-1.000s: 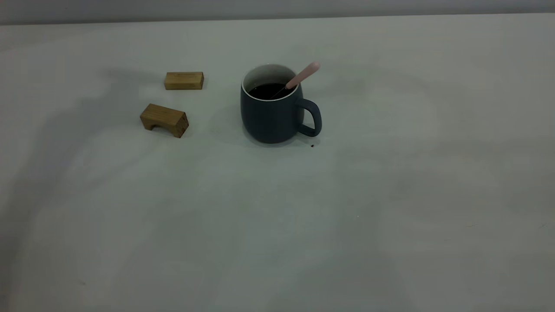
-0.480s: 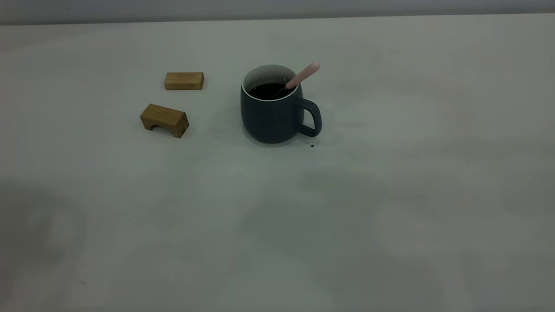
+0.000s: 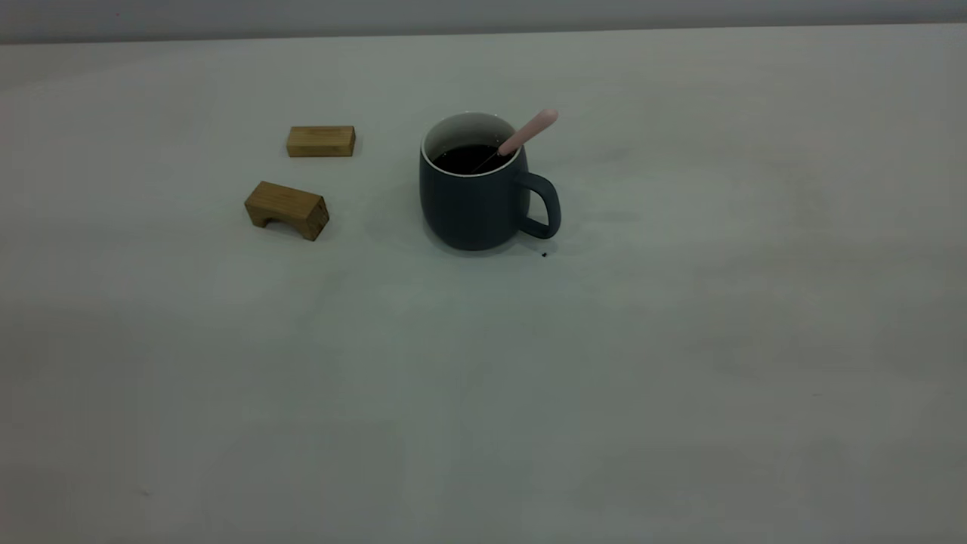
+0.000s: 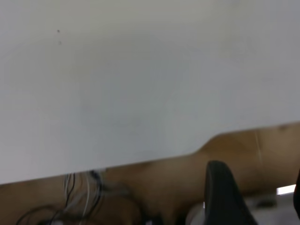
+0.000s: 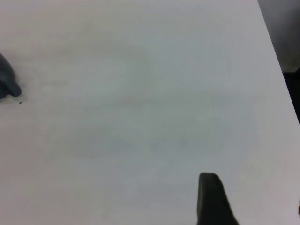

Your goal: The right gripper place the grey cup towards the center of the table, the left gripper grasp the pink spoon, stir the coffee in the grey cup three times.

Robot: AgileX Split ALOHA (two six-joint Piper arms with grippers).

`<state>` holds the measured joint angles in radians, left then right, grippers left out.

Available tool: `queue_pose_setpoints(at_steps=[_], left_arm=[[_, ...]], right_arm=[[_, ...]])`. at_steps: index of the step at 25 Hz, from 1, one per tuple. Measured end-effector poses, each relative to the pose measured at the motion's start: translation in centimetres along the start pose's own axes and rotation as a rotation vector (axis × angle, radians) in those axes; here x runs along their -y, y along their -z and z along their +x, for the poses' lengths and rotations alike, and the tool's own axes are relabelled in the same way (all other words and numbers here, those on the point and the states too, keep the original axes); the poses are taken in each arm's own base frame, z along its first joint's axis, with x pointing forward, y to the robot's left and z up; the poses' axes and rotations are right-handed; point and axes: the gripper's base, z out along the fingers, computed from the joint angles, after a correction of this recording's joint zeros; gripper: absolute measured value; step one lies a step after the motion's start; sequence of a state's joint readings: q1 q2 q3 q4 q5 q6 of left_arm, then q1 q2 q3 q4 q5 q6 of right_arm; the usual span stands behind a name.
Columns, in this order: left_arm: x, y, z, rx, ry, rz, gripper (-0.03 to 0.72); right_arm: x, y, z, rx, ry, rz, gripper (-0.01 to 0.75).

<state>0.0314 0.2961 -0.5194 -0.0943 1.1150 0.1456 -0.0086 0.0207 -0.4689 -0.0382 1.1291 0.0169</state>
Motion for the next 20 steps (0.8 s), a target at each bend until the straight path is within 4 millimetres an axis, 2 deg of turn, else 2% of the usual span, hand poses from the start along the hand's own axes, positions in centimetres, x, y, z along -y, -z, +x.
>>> queue_pose_setpoints(at_steps=[3,10,20], left_arm=[[0.3,0.6,1.7,0.098,0.018,-0.022,0.436],[0.7,1.8,3.7,0.250,0.005,-0.041,0.436],[0.8,1.9,3.9,0.263,0.003,-0.043,0.436]], right_arm=[[0.0,0.0,0.0,0.000,0.000,0.000,0.470],[0.0,0.0,0.0,0.000,0.000,0.000,0.470],[0.0,0.0,0.0,0.000,0.000,0.000,0.470]])
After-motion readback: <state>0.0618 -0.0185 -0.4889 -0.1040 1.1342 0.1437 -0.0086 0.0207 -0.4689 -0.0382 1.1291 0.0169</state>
